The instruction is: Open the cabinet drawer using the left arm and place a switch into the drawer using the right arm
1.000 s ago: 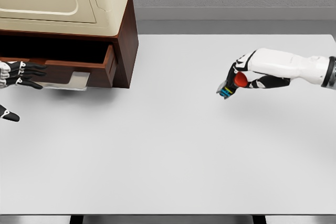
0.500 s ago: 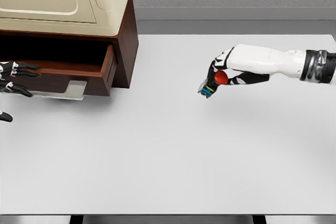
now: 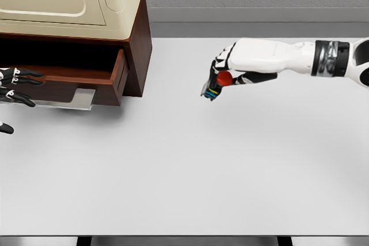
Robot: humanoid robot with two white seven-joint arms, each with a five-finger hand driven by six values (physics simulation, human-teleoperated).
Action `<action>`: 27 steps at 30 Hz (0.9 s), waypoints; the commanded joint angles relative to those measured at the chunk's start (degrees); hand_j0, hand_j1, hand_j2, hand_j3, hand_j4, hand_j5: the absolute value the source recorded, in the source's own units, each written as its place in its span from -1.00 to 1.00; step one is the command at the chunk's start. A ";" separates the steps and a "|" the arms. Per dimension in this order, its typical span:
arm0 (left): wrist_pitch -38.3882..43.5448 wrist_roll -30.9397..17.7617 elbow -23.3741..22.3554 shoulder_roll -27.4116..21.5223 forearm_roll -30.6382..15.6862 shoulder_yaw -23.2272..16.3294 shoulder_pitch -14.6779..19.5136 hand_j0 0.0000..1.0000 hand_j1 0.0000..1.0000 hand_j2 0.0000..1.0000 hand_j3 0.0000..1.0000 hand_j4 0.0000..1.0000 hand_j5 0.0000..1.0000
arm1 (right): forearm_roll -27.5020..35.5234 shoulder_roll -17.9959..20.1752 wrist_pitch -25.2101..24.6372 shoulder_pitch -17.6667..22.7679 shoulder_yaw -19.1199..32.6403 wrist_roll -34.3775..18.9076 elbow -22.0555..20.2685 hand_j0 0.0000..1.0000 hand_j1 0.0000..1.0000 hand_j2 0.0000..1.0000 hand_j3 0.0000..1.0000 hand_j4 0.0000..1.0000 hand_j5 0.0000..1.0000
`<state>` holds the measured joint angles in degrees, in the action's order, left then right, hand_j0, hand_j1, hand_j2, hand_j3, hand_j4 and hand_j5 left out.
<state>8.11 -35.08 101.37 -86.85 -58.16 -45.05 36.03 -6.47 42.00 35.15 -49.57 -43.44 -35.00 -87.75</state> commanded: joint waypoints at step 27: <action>-0.03 0.08 -0.21 0.72 6.66 -1.71 -2.89 1.00 1.00 1.00 1.00 1.00 1.00 | -2.23 -7.81 -2.63 -8.79 -5.87 0.00 -0.84 -0.05 -0.05 -0.05 -0.05 -0.05 -0.05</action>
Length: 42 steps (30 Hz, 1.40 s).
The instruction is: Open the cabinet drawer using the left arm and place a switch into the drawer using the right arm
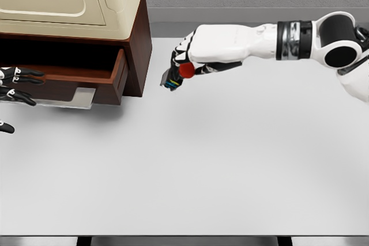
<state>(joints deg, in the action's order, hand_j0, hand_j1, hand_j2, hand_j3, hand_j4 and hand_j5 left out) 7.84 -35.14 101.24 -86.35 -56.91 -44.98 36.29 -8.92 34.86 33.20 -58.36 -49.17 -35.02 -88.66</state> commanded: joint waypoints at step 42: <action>0.16 0.14 -0.17 0.57 5.41 -1.78 -3.68 1.00 1.00 1.00 1.00 1.00 1.00 | 0.13 -10.16 -7.01 -7.29 -2.69 0.02 3.31 -0.05 -0.05 -0.05 -0.05 -0.05 -0.05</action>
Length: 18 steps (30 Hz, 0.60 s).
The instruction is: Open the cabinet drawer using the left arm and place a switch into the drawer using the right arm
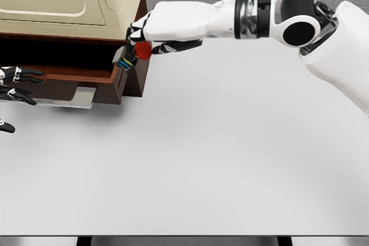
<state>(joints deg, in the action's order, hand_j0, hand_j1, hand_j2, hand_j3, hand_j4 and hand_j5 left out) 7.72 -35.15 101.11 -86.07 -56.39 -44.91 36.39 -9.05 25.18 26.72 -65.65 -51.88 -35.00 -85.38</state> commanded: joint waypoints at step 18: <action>0.28 0.15 -0.04 0.73 4.98 -1.85 -4.40 1.00 1.00 1.00 1.00 1.00 1.00 | 0.26 -5.75 -2.90 -2.46 -1.64 0.00 3.47 -0.05 -0.05 -0.05 -0.05 -0.05 -0.05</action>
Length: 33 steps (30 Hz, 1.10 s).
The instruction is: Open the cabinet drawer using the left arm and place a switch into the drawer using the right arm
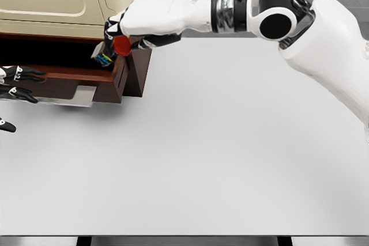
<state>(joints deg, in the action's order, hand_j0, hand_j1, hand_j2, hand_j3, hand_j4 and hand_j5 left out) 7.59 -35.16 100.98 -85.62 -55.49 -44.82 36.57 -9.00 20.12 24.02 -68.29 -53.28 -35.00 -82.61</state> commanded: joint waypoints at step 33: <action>0.32 0.16 0.09 0.36 4.07 -1.94 -4.75 1.00 1.00 1.00 1.00 1.00 1.00 | -1.72 -10.62 -1.25 -3.87 -4.02 0.00 14.93 0.01 0.01 0.01 0.01 0.01 0.01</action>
<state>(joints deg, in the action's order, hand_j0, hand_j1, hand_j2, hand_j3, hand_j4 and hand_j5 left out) 7.49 -35.16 100.97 -85.58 -55.35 -44.80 36.54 -10.33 10.08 22.91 -72.25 -57.18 -35.00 -68.78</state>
